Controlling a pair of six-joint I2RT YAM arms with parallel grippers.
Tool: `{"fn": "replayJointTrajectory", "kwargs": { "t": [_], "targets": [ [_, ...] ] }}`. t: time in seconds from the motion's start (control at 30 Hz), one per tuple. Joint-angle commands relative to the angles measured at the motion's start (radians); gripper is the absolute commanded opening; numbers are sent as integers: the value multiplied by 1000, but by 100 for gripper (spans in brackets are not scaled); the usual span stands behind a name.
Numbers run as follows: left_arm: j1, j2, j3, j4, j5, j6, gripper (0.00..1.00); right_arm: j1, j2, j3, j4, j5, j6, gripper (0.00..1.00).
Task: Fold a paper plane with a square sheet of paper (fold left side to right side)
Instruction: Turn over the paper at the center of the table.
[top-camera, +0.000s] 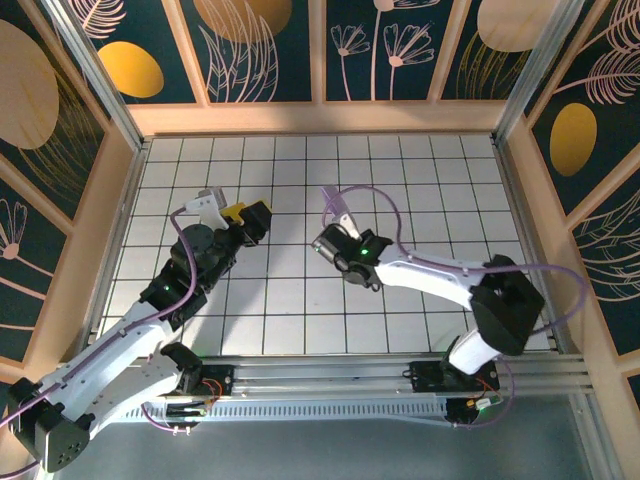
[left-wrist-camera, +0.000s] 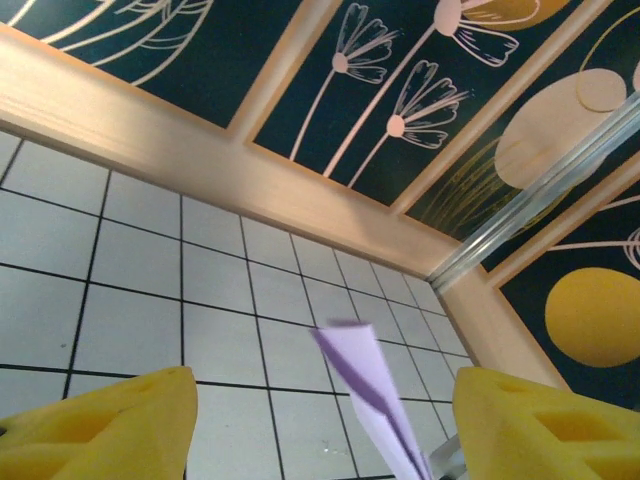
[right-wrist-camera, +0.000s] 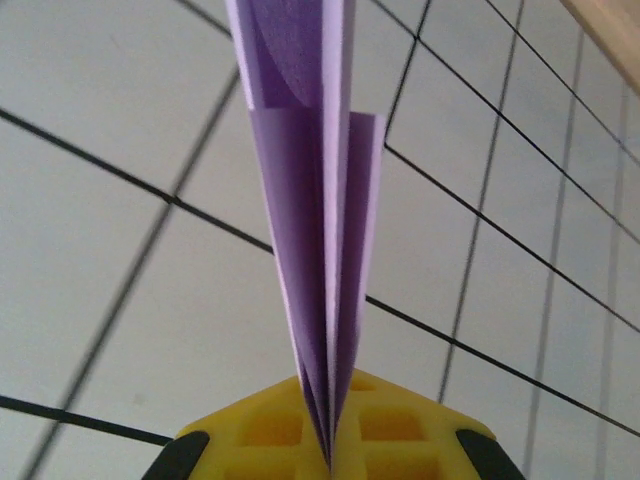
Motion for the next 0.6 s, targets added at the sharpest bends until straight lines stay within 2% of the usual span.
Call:
{"fn": "replayJointTrajectory", "kwargs": {
  "t": [0.0, 0.1, 0.23, 0.43, 0.57],
  "targets": [
    [-5, -7, -7, -18, -36, 23, 68, 25, 88, 38, -112, 161, 35, 0],
    [-5, 3, -7, -17, -29, 21, 68, 48, 189, 58, -134, 160, 51, 2],
    [-5, 12, -4, -14, -16, 22, 69, 63, 256, 95, -130, 47, 49, 30],
    [-5, 24, -2, -8, 6, 13, 70, 51, 162, 76, -25, -238, 29, 64],
    [-4, 63, -2, 3, 39, -15, 71, 14, 52, 40, 13, -369, 48, 77]
  ]
}}
